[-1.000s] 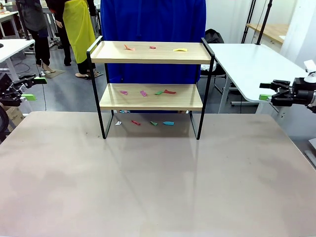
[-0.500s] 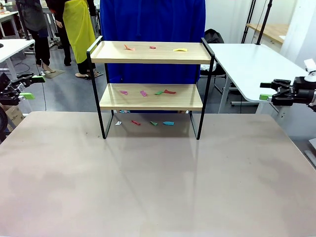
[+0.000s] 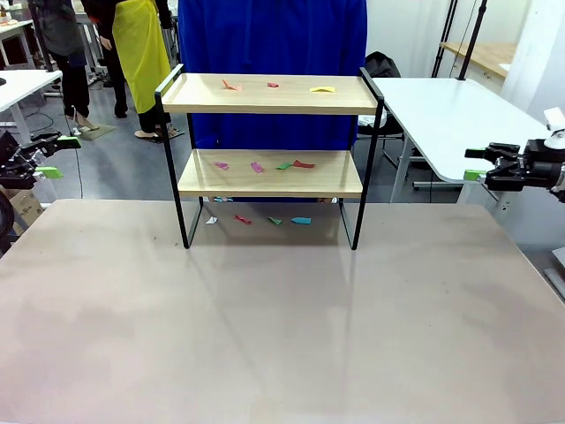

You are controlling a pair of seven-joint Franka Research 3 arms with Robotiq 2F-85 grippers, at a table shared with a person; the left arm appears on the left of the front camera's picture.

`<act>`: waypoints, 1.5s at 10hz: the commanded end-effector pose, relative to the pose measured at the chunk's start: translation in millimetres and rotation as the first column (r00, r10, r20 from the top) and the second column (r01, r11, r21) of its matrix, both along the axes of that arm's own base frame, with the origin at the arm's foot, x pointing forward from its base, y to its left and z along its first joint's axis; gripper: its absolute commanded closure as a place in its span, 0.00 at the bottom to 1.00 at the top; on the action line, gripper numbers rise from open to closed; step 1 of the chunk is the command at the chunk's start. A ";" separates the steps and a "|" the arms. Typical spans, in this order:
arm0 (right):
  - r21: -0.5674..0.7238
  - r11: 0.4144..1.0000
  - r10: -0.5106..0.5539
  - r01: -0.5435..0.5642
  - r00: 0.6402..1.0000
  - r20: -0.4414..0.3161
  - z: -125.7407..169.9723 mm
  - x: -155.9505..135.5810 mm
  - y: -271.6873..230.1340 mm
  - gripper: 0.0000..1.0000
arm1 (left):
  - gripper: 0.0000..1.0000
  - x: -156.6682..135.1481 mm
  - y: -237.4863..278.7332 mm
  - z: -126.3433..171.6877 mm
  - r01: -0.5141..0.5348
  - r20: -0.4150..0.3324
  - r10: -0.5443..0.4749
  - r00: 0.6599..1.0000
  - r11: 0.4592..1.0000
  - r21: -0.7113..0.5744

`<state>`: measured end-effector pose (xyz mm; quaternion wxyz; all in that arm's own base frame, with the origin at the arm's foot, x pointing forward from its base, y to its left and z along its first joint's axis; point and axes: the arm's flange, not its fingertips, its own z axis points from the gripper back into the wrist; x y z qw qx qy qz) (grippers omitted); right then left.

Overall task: Clean the shelf.
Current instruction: Pick up the Duster handed by the human.

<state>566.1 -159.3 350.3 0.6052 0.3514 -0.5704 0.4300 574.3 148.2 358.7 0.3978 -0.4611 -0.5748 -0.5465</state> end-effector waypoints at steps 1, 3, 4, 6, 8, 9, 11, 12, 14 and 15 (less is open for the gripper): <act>-0.002 1.000 -0.003 0.003 1.000 -0.016 4.9 0.1 1.3 0.00 | 0.00 -0.3 0.0 2.0 0.001 0.003 -0.001 1.000 1.000 0.002; -0.002 1.000 -0.003 0.003 1.000 -0.016 4.9 0.1 1.3 0.00 | 0.00 -0.3 0.0 2.0 0.001 0.003 -0.001 1.000 1.000 0.002; -0.002 1.000 -0.003 0.003 1.000 -0.016 4.9 0.1 1.3 0.00 | 0.00 -0.3 0.0 2.0 0.001 0.003 -0.001 1.000 1.000 0.002; -0.002 1.000 -0.003 0.003 1.000 -0.016 4.9 0.1 1.3 0.00 | 0.00 -0.3 0.0 2.0 0.001 0.003 -0.001 1.000 1.000 0.002; -0.002 1.000 -0.003 0.003 1.000 -0.016 4.9 0.1 1.3 0.00 | 0.00 -0.3 0.0 2.0 0.001 0.003 -0.001 1.000 1.000 0.002; -0.002 1.000 -0.003 0.003 1.000 -0.016 4.9 0.1 1.3 0.00 | 0.00 -0.3 0.0 2.0 0.001 0.003 -0.001 1.000 1.000 0.002; -0.002 1.000 -0.003 0.003 1.000 -0.016 4.9 0.1 1.3 0.00 | 0.00 -0.3 0.0 2.0 0.001 0.003 -0.001 1.000 1.000 0.002; -0.002 1.000 -0.003 0.003 1.000 -0.016 4.9 0.1 1.3 0.00 | 0.00 -0.3 0.0 2.0 0.001 0.003 -0.001 1.000 1.000 0.002; -0.002 1.000 -0.003 0.003 1.000 -0.016 4.9 0.1 1.3 0.00 | 0.00 -0.3 0.0 2.0 0.001 0.003 -0.001 1.000 1.000 0.002; -0.002 1.000 -0.003 0.003 1.000 -0.016 4.9 0.1 1.3 0.00 | 0.00 -0.3 0.0 2.0 0.001 0.003 -0.001 1.000 1.000 0.002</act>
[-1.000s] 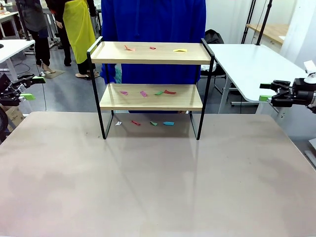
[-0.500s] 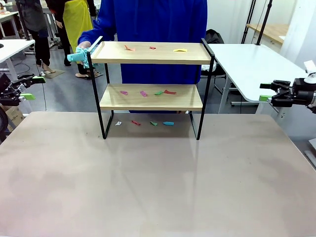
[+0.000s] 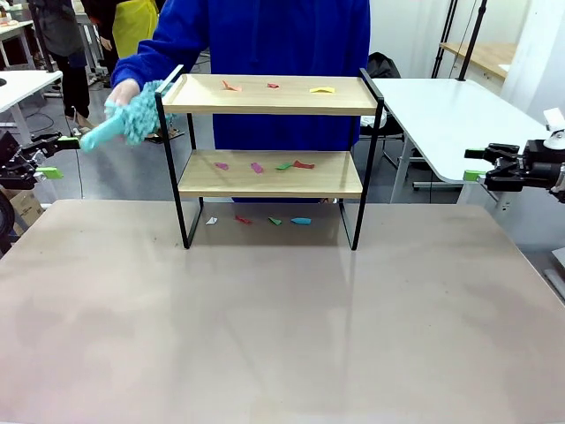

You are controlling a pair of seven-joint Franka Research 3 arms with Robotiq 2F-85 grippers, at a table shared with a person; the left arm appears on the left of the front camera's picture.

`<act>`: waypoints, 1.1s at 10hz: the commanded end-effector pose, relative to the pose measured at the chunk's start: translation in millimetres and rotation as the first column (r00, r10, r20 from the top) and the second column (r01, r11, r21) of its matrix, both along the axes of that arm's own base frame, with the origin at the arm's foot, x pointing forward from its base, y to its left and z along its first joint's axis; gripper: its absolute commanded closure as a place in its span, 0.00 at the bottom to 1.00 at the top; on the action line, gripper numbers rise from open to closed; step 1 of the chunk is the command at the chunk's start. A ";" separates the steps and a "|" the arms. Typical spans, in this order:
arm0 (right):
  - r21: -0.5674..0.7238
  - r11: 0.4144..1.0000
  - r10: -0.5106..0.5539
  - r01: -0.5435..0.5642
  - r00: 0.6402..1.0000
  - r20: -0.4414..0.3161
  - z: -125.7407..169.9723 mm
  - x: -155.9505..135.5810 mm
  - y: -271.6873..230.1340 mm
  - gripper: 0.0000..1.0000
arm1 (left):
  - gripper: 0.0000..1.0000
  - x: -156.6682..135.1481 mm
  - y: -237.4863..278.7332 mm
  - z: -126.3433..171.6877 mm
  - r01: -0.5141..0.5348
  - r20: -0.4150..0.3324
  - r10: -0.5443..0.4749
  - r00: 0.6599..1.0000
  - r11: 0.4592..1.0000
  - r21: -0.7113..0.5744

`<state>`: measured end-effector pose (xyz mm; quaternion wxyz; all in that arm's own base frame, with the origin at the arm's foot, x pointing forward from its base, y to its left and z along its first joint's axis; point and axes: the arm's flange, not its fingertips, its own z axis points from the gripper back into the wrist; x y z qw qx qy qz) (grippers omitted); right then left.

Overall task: Clean the shelf.
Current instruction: Pick up the Duster handed by the human.

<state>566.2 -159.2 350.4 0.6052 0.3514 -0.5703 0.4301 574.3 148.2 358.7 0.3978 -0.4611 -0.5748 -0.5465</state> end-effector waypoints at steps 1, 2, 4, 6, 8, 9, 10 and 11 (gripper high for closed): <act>-0.001 1.000 -0.003 0.003 1.000 -0.016 4.9 0.0 1.2 0.00 | 0.00 -0.3 0.0 2.0 0.001 0.003 -0.001 1.000 1.000 0.002; -0.001 1.000 -0.003 0.003 1.000 -0.016 4.9 0.0 1.2 0.00 | 0.00 -0.3 0.0 2.0 0.001 0.003 -0.001 1.000 1.000 0.002; -0.001 1.000 -0.003 0.003 1.000 -0.016 4.9 0.0 1.2 0.00 | 0.00 -0.3 0.0 2.0 0.001 0.003 -0.001 1.000 1.000 0.002; -0.001 1.000 -0.003 0.003 1.000 -0.016 4.9 0.0 1.2 0.00 | 0.00 -0.3 0.0 2.0 0.001 0.003 -0.001 1.000 1.000 0.002; -0.001 1.000 -0.003 0.003 1.000 -0.016 4.9 0.0 1.2 0.00 | 0.00 -0.3 0.0 2.0 0.001 0.003 -0.001 1.000 1.000 0.002; -0.001 1.000 -0.003 0.003 1.000 -0.016 4.9 0.0 1.2 0.00 | 0.00 -0.3 0.0 2.0 0.001 0.003 -0.001 1.000 1.000 0.002; -0.001 1.000 -0.003 0.003 1.000 -0.016 4.9 0.0 1.2 0.00 | 0.00 -0.3 0.0 2.0 0.001 0.003 -0.001 1.000 1.000 0.002; -0.001 1.000 -0.003 0.003 1.000 -0.016 4.9 0.0 1.2 0.00 | 0.00 -0.3 0.0 2.0 0.001 0.003 -0.001 1.000 1.000 0.002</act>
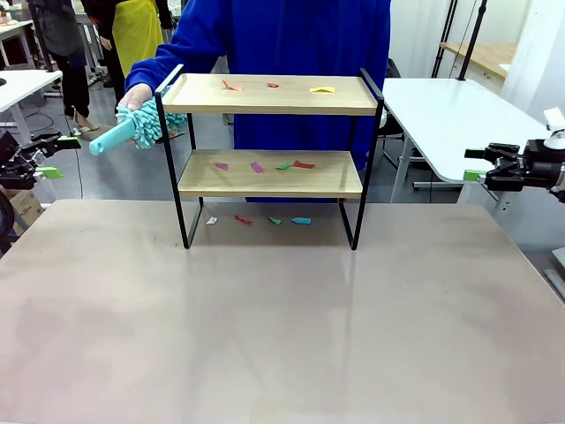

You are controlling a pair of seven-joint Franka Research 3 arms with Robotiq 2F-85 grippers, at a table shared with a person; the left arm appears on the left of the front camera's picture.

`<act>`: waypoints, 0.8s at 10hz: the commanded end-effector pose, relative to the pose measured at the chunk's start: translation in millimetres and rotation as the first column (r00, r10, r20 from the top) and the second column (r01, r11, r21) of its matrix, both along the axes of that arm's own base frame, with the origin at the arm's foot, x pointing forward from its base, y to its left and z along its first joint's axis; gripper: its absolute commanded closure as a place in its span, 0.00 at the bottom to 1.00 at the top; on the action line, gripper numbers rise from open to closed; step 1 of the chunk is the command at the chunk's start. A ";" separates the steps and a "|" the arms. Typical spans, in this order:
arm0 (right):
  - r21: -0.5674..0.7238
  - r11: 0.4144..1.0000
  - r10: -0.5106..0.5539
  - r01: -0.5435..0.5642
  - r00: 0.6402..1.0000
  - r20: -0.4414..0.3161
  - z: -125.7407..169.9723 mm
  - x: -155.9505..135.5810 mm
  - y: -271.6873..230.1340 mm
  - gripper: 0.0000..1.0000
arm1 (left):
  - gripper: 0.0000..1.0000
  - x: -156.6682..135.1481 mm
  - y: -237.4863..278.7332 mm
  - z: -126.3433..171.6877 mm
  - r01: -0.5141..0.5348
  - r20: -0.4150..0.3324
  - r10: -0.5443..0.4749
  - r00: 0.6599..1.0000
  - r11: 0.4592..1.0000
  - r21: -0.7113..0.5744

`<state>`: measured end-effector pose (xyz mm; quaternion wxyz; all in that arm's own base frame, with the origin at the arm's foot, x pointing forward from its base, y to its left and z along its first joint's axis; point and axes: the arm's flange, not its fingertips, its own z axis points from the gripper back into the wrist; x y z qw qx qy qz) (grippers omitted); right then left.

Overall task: Clean the shelf.
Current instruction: Pick up the Duster handed by the human.

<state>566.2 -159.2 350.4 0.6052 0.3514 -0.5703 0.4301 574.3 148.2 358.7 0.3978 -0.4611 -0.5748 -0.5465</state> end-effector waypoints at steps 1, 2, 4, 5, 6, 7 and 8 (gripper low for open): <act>-0.001 1.000 -0.003 0.003 1.000 -0.016 4.9 0.0 1.2 0.00 | 0.00 -0.3 0.0 2.0 0.001 0.003 -0.001 1.000 1.000 0.002; -0.001 1.000 -0.003 0.003 1.000 -0.016 4.9 0.0 1.2 0.00 | 0.00 0.0 0.0 0.0 0.000 0.000 0.000 1.000 1.000 0.000; -0.001 1.000 -0.003 0.003 1.000 -0.016 4.9 0.0 1.2 0.00 | 0.00 -13.3 -4.0 40.6 -0.074 -0.080 0.076 0.994 0.997 0.024; -0.001 1.000 -0.003 0.003 1.000 -0.016 4.9 0.0 1.2 0.00 | 0.00 -24.1 -5.1 68.2 -0.137 -0.103 0.141 0.985 0.989 0.051; -0.001 1.000 -0.003 0.003 1.000 -0.016 4.9 0.0 1.2 0.00 | 0.00 -32.9 -4.9 101.1 -0.243 -0.240 0.263 0.934 0.964 0.111; -0.001 1.000 -0.003 0.003 1.000 -0.016 4.9 0.0 1.2 0.00 | 0.00 -44.3 -7.4 128.0 -0.270 -0.311 0.296 0.903 0.955 0.124; -0.001 1.000 -0.003 0.003 1.000 -0.016 4.9 0.0 1.2 0.00 | 0.00 -54.0 -15.2 156.1 -0.301 -0.333 0.352 0.875 0.933 0.196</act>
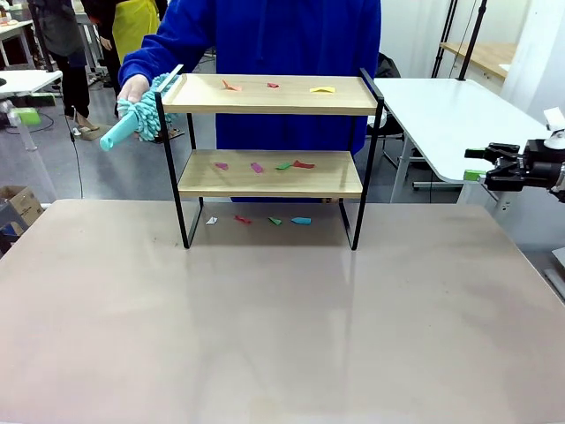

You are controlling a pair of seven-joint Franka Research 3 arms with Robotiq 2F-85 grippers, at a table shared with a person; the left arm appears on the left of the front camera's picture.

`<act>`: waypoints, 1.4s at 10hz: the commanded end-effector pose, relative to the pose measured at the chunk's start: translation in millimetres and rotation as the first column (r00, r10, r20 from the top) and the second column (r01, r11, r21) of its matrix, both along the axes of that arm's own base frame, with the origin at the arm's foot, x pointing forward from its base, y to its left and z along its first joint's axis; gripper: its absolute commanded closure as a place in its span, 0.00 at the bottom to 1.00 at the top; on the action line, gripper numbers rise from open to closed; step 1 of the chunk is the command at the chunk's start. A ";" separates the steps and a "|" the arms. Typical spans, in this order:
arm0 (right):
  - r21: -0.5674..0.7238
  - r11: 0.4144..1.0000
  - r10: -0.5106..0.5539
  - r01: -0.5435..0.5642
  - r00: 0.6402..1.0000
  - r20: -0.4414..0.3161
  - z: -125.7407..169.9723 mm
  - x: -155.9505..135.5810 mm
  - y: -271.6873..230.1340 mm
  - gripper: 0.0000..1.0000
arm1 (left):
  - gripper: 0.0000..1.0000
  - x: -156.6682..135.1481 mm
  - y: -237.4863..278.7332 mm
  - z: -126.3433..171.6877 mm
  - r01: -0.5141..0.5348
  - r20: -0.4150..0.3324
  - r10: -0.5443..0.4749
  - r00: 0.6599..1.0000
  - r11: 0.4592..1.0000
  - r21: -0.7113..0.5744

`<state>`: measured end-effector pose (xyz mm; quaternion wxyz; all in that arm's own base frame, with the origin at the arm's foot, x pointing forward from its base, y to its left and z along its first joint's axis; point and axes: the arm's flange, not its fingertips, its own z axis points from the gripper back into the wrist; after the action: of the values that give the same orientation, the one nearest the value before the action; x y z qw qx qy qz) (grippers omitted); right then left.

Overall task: Clean the shelf.
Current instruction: Pick up the Duster handed by the human.

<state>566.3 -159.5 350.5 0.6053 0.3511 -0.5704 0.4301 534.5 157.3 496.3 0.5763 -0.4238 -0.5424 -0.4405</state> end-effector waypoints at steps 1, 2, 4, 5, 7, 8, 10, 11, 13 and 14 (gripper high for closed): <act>-0.001 1.000 -0.003 0.002 1.000 -0.016 4.8 -0.1 1.4 0.00 | 0.00 -30.8 -35.9 40.7 -0.051 -0.082 0.059 0.995 0.995 0.089; -0.001 1.000 -0.003 0.002 1.000 -0.016 4.8 -0.1 1.4 0.00 | 0.00 -46.0 -54.5 65.6 -0.146 -0.172 0.178 0.969 0.972 0.185; -0.001 1.000 -0.003 0.002 1.000 -0.016 4.8 -0.1 1.4 0.00 | 0.00 -70.7 -89.3 93.4 -0.206 -0.286 0.296 0.911 0.930 0.304; -0.001 1.000 -0.003 0.002 1.000 -0.016 4.8 -0.1 1.4 0.00 | 0.00 -75.9 -103.5 101.6 -0.266 -0.326 0.386 0.863 0.896 0.356; -0.001 1.000 -0.003 0.002 1.000 -0.016 4.8 -0.1 1.4 0.00 | 0.00 -55.6 -109.9 98.2 -0.350 -0.233 0.443 0.866 0.868 0.353; -0.001 1.000 -0.003 0.002 1.000 -0.016 4.8 -0.1 1.4 0.00 | 0.00 -73.6 -103.8 110.5 -0.292 -0.246 0.391 0.887 0.887 0.358; -0.001 1.000 -0.003 0.002 1.000 -0.016 4.8 -0.1 1.4 0.00 | 0.00 -73.6 -103.8 110.5 -0.292 -0.246 0.391 0.887 0.887 0.358; -0.001 1.000 -0.003 0.002 1.000 -0.016 4.8 -0.1 1.4 0.00 | 0.00 -68.4 -111.4 108.1 -0.316 -0.248 0.416 0.875 0.879 0.358; -0.001 1.000 -0.003 0.002 1.000 -0.016 4.8 -0.1 1.4 0.00 | 0.00 -106.6 -141.7 144.6 -0.373 -0.296 0.554 0.778 0.787 0.492; -0.001 1.000 -0.003 0.002 1.000 -0.016 4.8 -0.1 1.4 0.00 | 0.00 -111.7 -155.5 160.3 -0.380 -0.328 0.632 0.702 0.722 0.579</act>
<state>566.4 -159.3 350.7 0.6053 0.3510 -0.5703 0.4303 439.6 21.1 639.9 0.8423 -0.2217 -0.4015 -0.2834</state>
